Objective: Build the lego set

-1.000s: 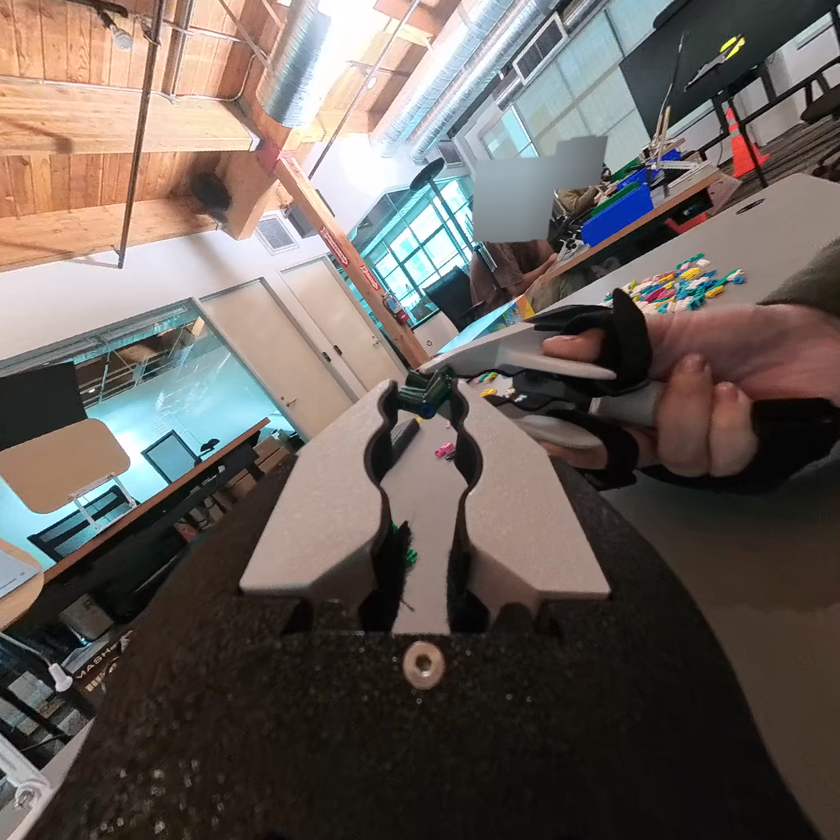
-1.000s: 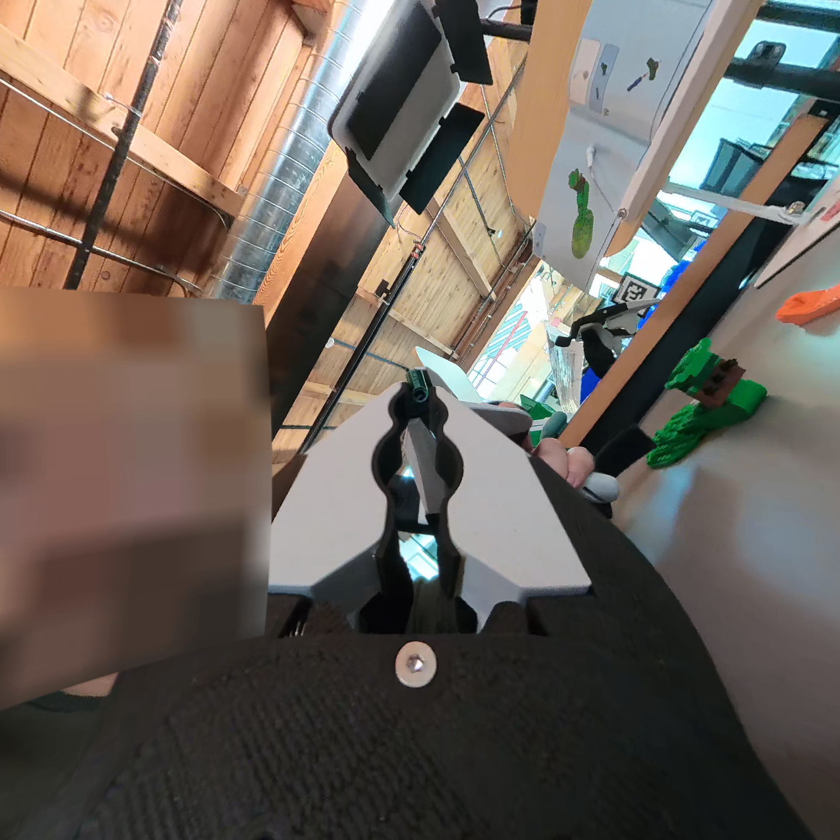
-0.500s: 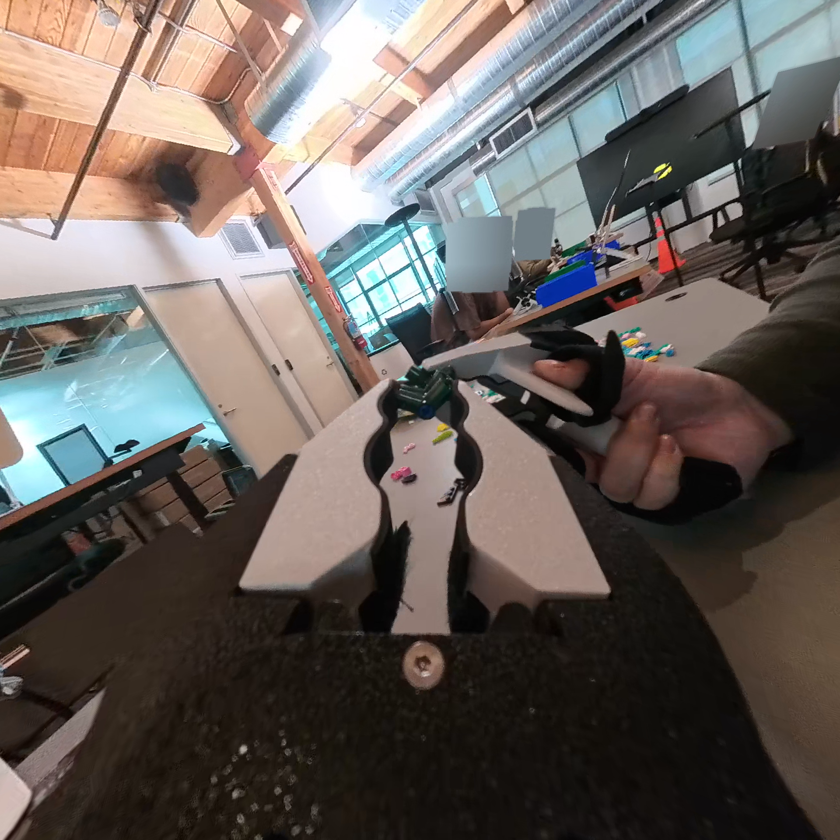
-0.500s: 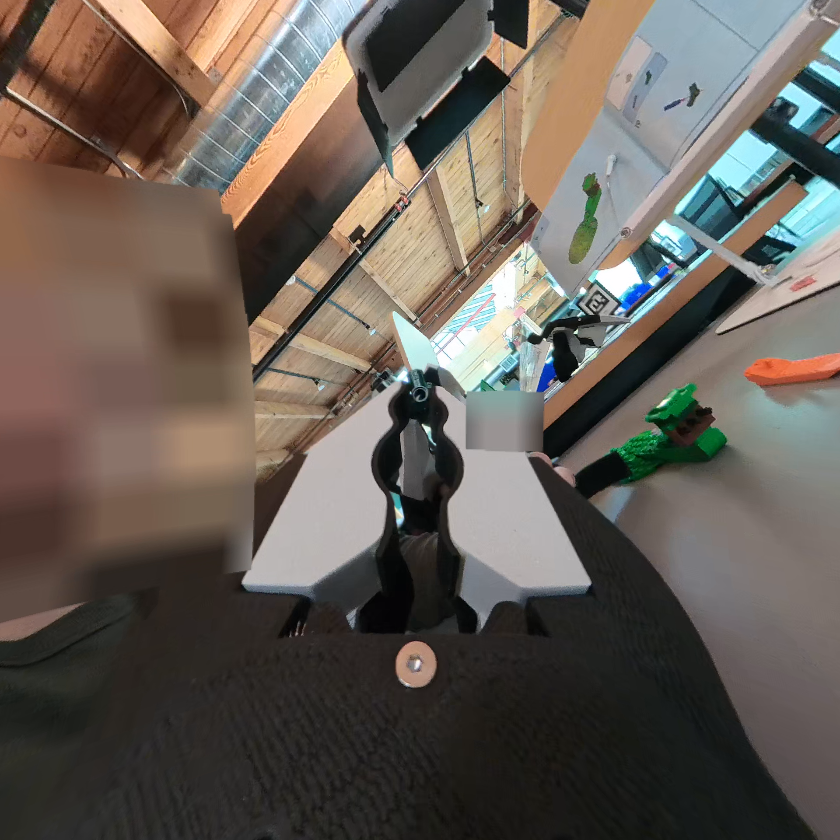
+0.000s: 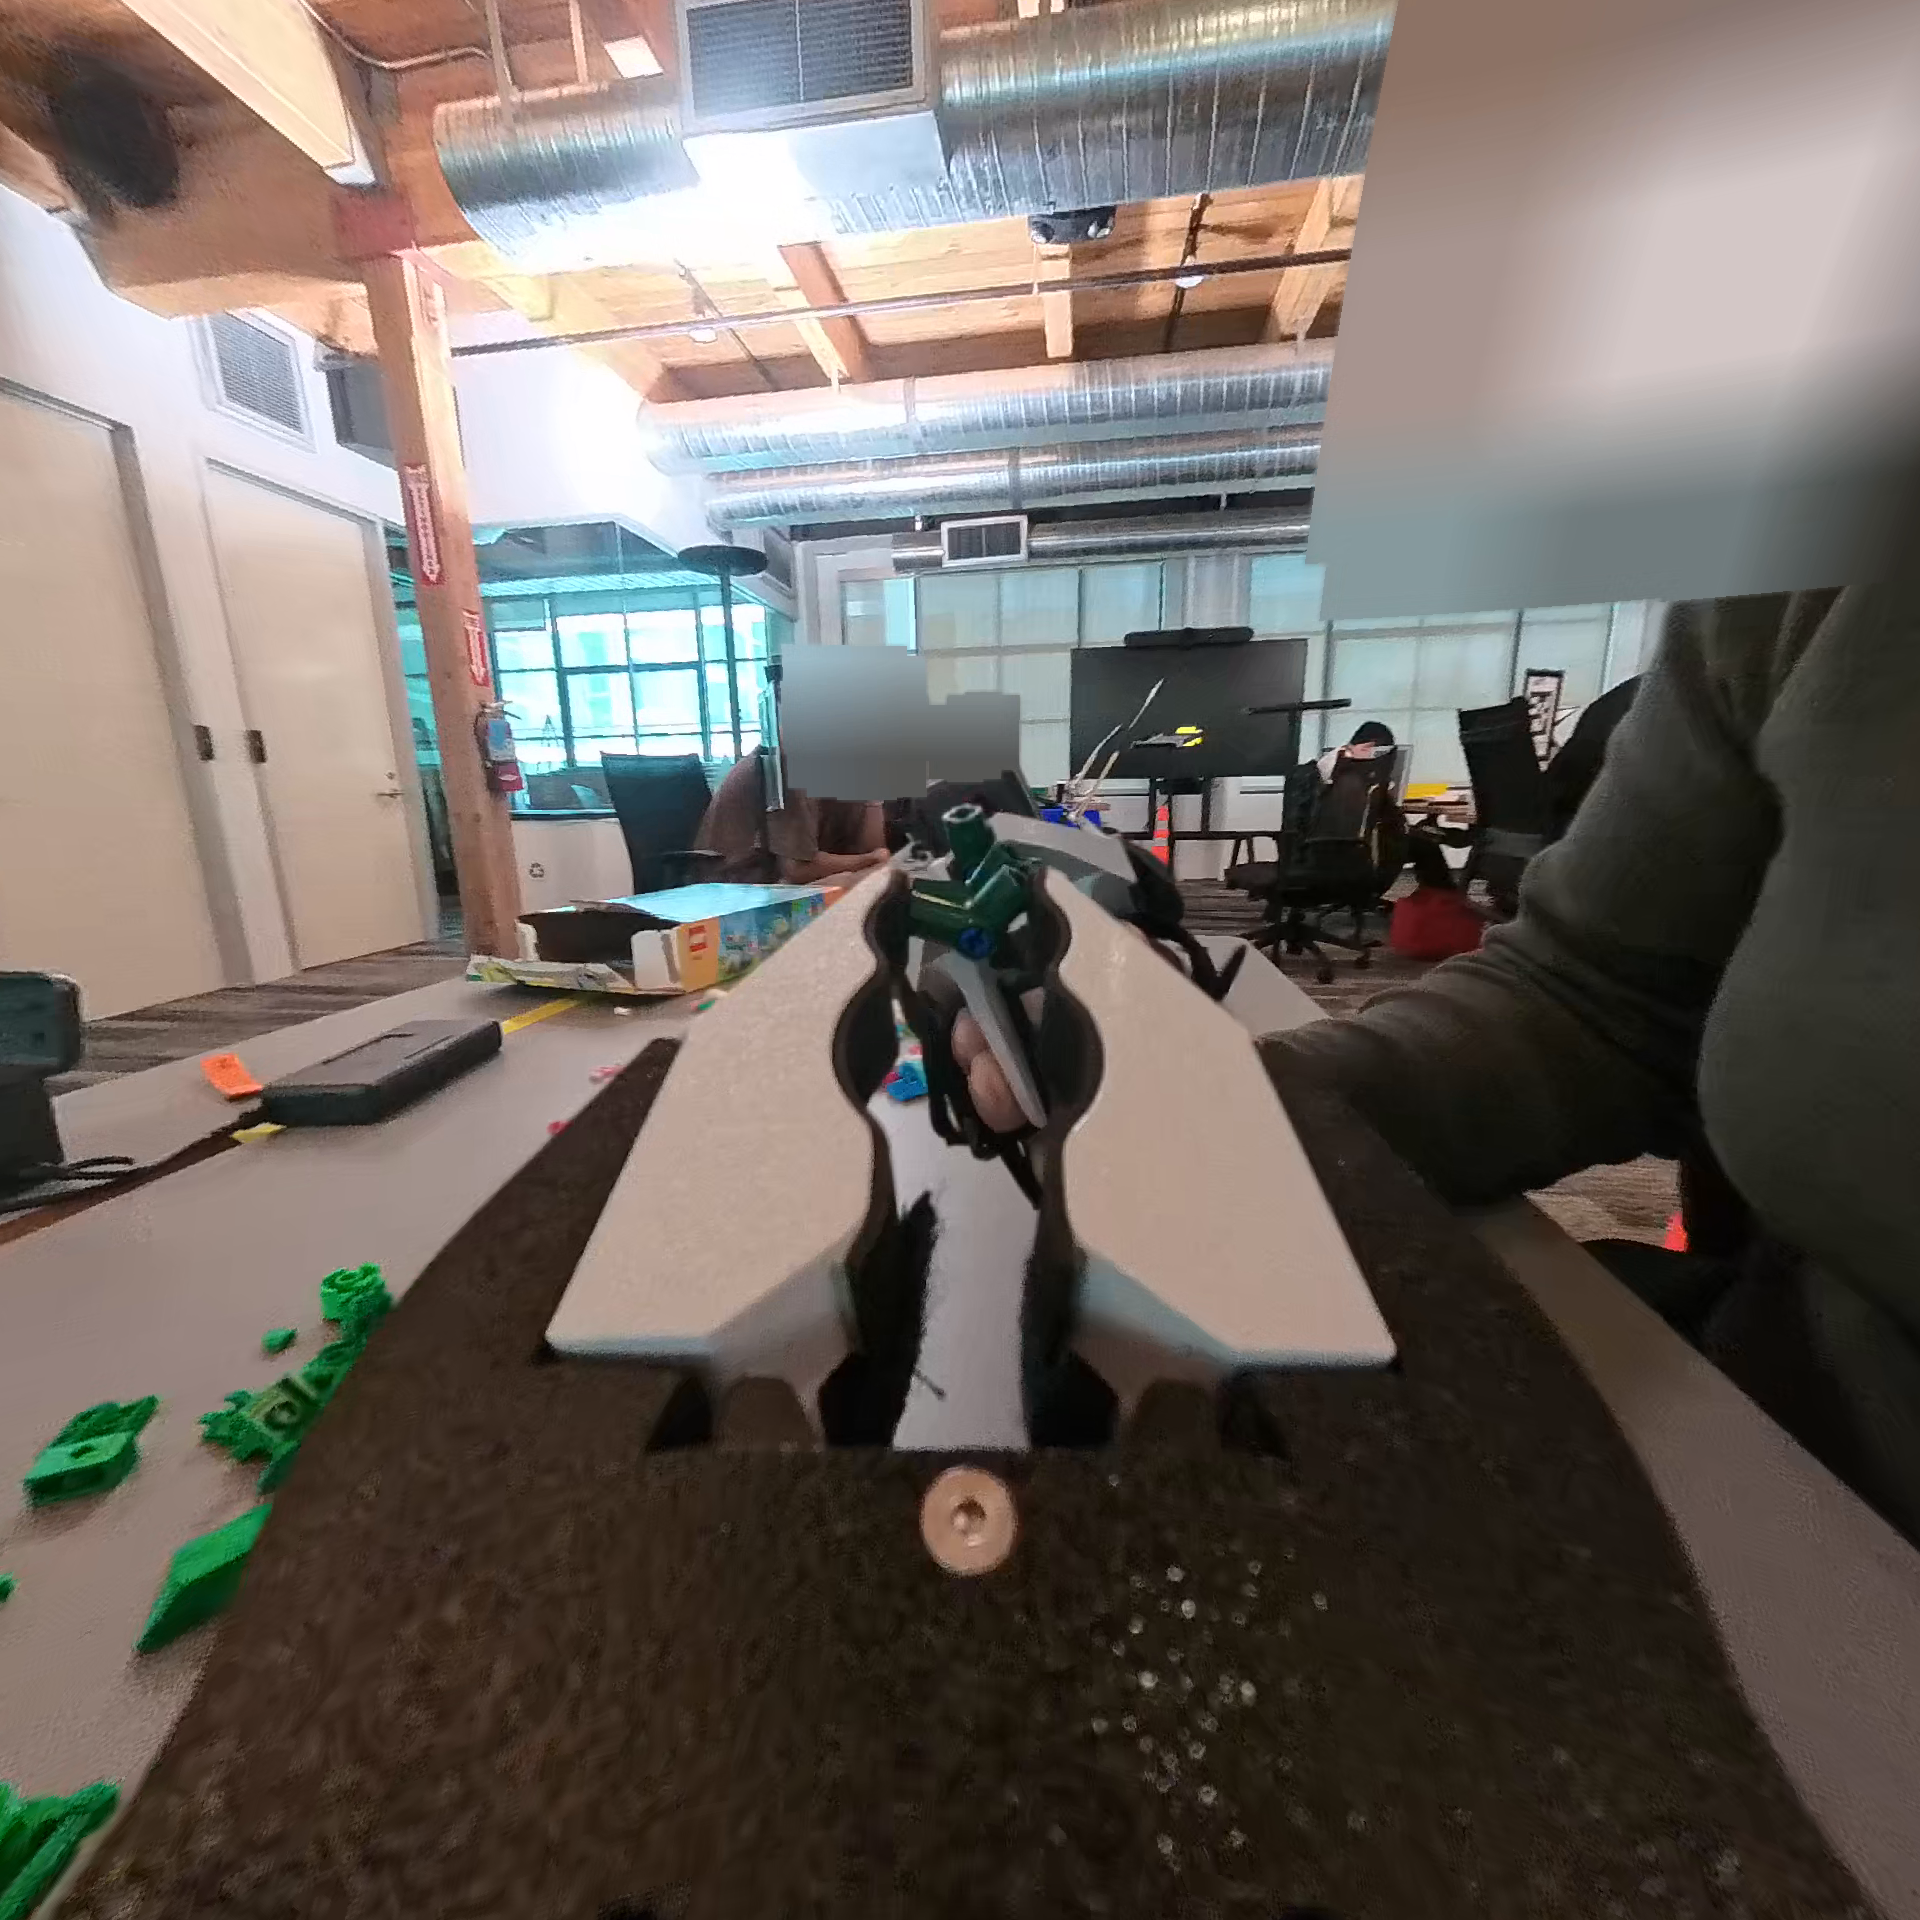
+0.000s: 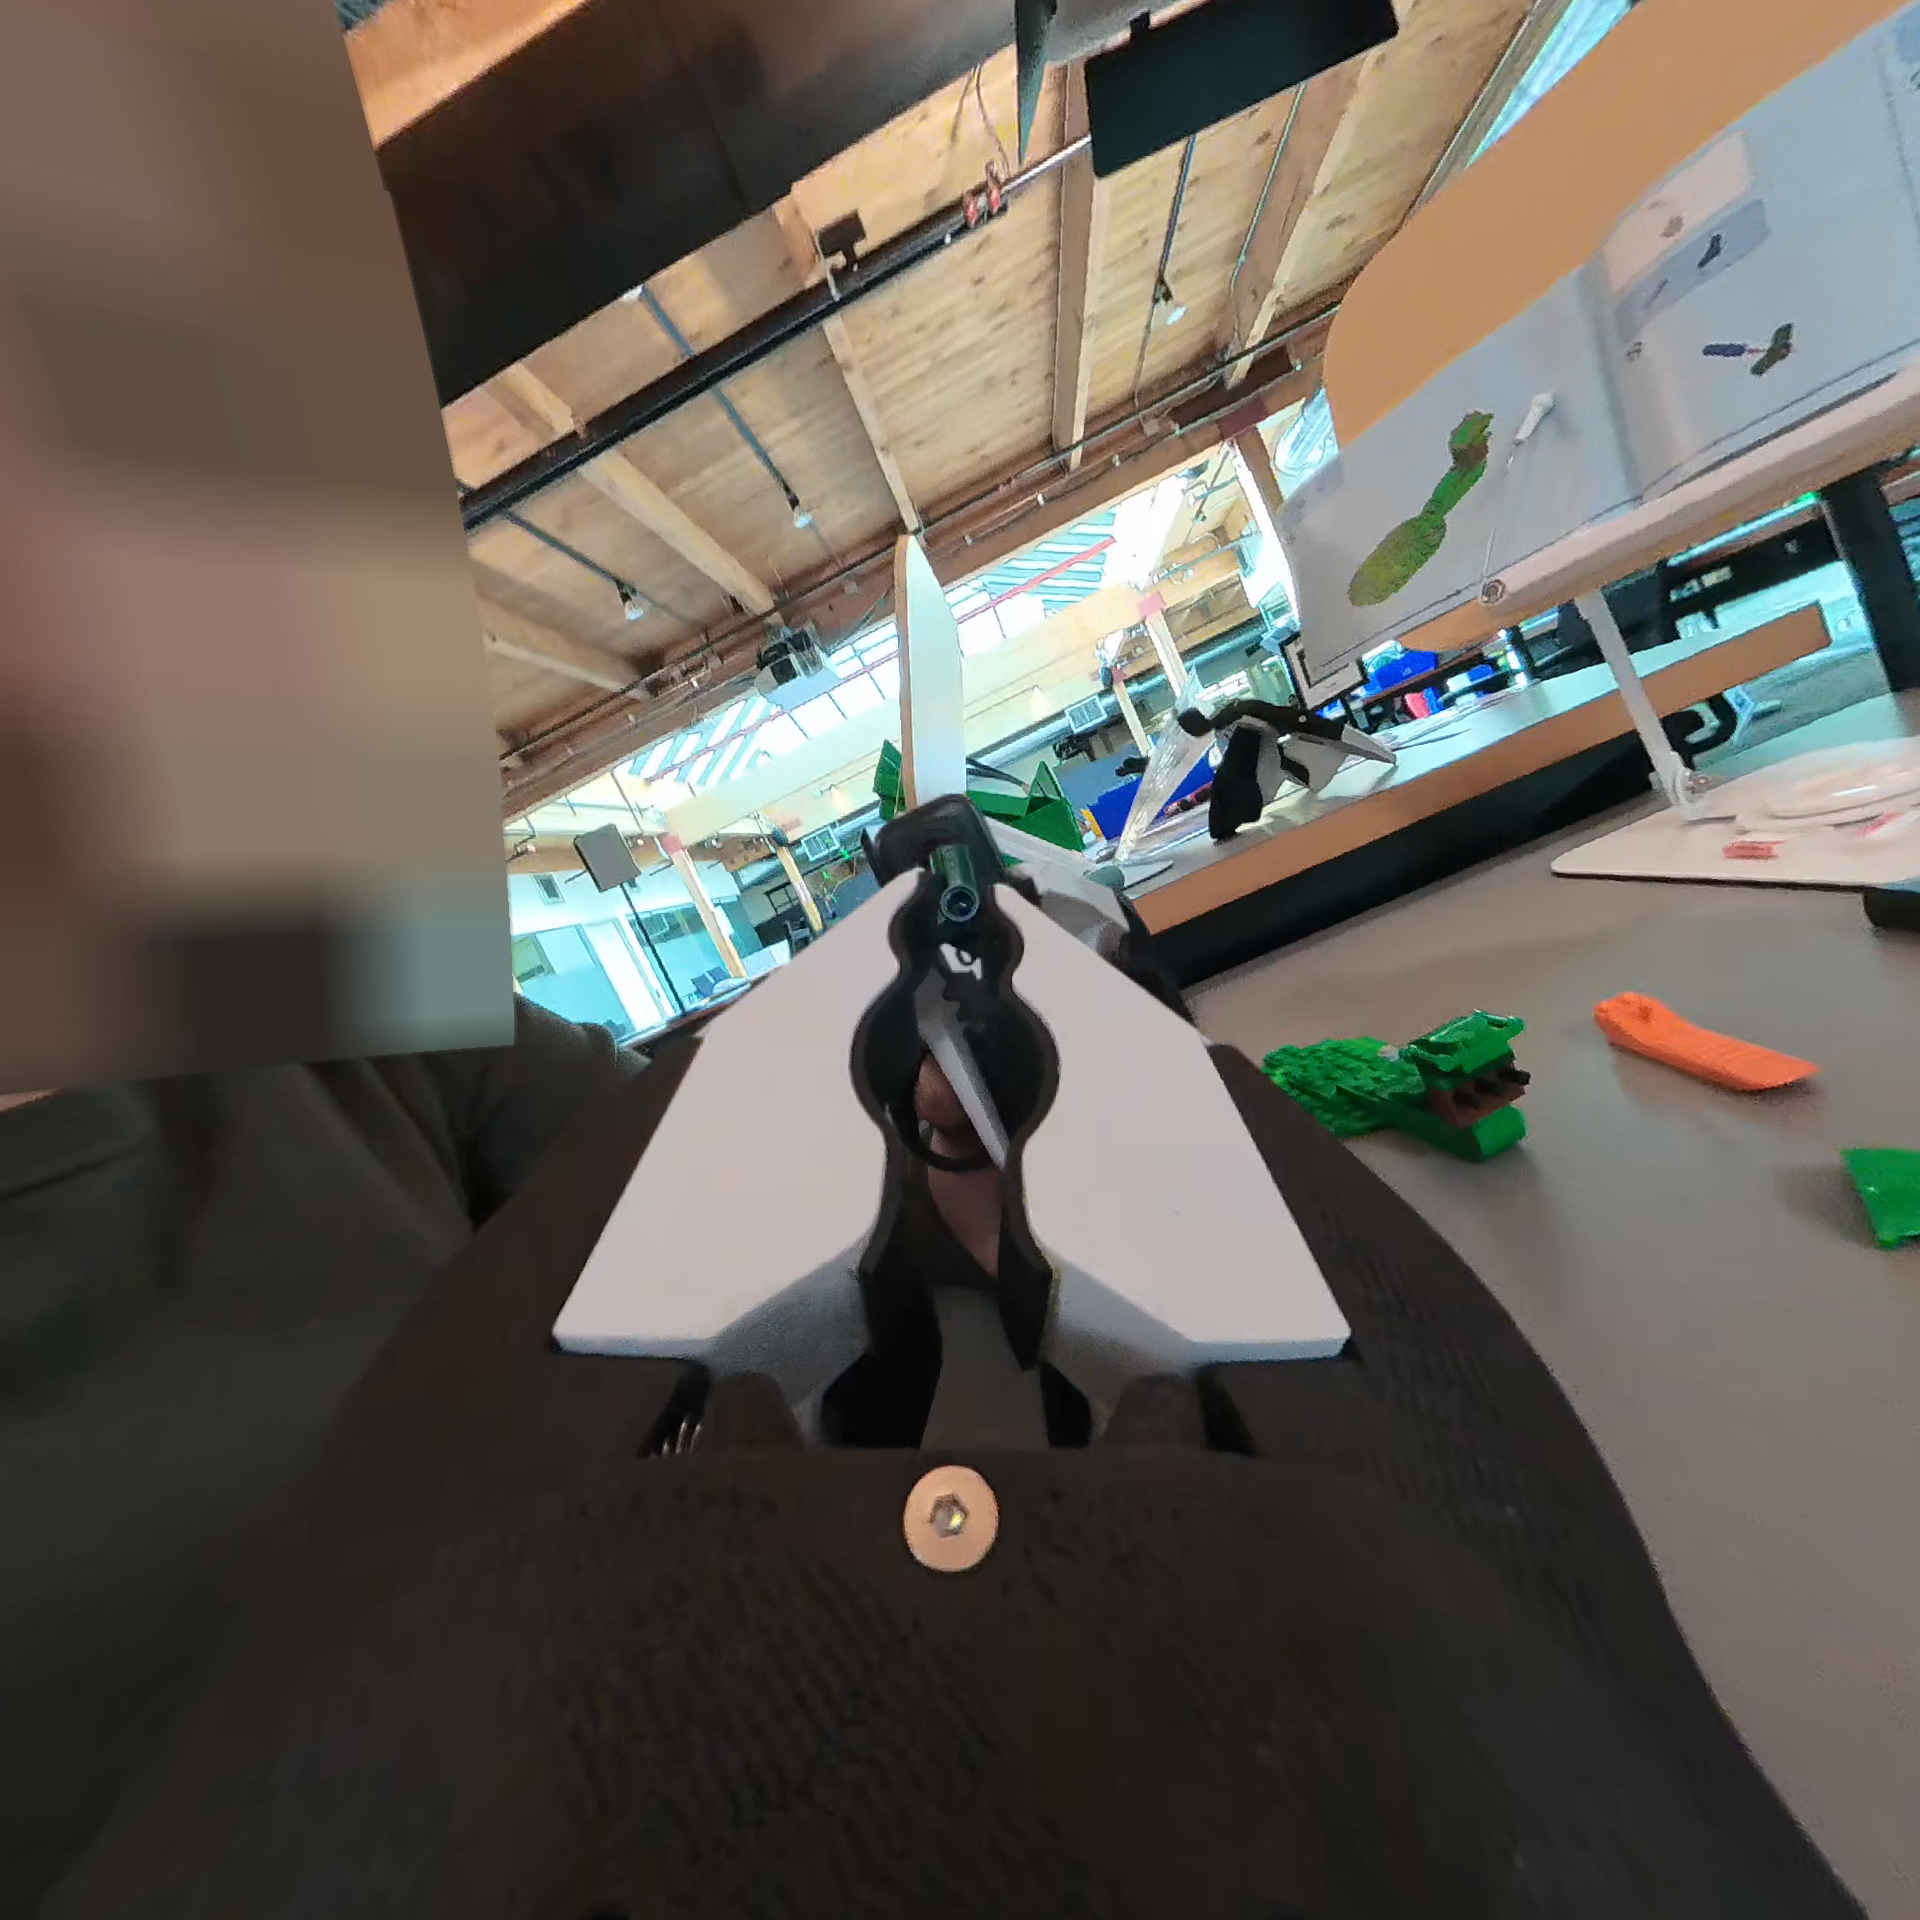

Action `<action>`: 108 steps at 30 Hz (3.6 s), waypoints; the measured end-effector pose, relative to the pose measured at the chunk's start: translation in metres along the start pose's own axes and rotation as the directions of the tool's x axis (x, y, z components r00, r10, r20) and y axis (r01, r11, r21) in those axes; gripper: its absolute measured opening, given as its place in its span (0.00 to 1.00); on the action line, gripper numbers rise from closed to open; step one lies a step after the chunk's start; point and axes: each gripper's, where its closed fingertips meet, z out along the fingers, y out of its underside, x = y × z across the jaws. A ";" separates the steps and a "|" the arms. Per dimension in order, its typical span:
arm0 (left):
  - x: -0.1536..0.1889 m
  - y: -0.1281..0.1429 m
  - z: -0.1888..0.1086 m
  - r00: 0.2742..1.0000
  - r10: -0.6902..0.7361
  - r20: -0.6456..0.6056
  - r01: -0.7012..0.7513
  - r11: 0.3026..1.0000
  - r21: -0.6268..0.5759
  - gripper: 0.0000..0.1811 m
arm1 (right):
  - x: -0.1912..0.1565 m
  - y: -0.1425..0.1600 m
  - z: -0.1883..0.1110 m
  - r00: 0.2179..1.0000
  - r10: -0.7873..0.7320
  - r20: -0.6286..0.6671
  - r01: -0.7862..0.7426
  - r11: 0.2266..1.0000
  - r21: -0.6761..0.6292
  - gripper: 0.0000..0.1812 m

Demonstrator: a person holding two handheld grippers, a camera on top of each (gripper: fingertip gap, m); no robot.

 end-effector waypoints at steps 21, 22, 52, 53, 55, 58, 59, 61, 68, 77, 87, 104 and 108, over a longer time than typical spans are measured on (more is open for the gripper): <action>-0.016 0.018 -0.009 0.720 0.694 0.020 -0.653 0.687 -0.320 0.11 | 0.031 0.016 -0.005 0.812 0.583 0.035 -0.581 0.801 0.144 0.03; -0.016 0.019 -0.009 0.706 0.708 0.011 -0.666 0.670 -0.329 0.11 | 0.032 0.017 -0.005 0.796 0.604 0.038 -0.603 0.785 0.145 0.03; -0.020 0.028 -0.010 0.670 0.742 0.021 -0.687 0.630 -0.361 0.12 | 0.043 0.023 -0.010 0.734 0.678 0.037 -0.675 0.722 0.154 0.03; -0.022 0.028 -0.010 0.664 0.747 0.028 -0.687 0.625 -0.371 0.12 | 0.043 0.022 -0.010 0.749 0.662 0.029 -0.657 0.737 0.157 0.03; -0.023 0.027 -0.011 0.658 0.752 0.042 -0.686 0.622 -0.377 0.12 | 0.042 0.020 -0.009 0.769 0.639 0.026 -0.635 0.759 0.147 0.03; -0.025 0.027 -0.011 0.673 0.737 0.056 -0.666 0.638 -0.388 0.14 | 0.040 0.020 -0.009 0.797 0.603 0.012 -0.599 0.789 0.136 0.03; -0.025 0.027 -0.011 0.684 0.727 0.060 -0.654 0.649 -0.388 0.14 | 0.040 0.019 -0.009 0.804 0.595 0.010 -0.591 0.796 0.130 0.03; -0.025 0.028 -0.011 0.696 0.716 0.063 -0.643 0.659 -0.390 0.15 | 0.040 0.019 -0.009 0.813 0.583 0.004 -0.578 0.806 0.127 0.03; -0.026 0.038 -0.011 0.721 0.692 0.024 -0.621 0.662 -0.421 0.20 | 0.037 0.014 -0.011 0.884 0.465 -0.041 -0.462 0.884 0.074 0.03; -0.024 0.044 -0.012 0.739 0.673 -0.005 -0.606 0.661 -0.443 0.18 | 0.034 0.016 -0.013 0.944 0.317 -0.092 -0.322 0.946 -0.043 0.03; -0.030 0.036 -0.017 0.744 0.668 0.040 -0.592 0.684 -0.426 0.19 | 0.058 0.003 -0.029 0.954 0.027 -0.299 -0.038 0.999 -0.030 0.03; 0.059 0.071 0.030 0.495 0.845 -0.201 -0.849 0.421 -0.319 0.05 | 0.062 0.001 -0.010 0.613 -0.719 -0.329 0.641 0.695 -0.326 0.03; 0.012 0.059 0.010 0.445 0.892 -0.077 -0.780 0.345 -0.522 0.00 | 0.073 -0.004 -0.003 0.574 -0.769 -0.282 0.687 0.639 -0.345 0.04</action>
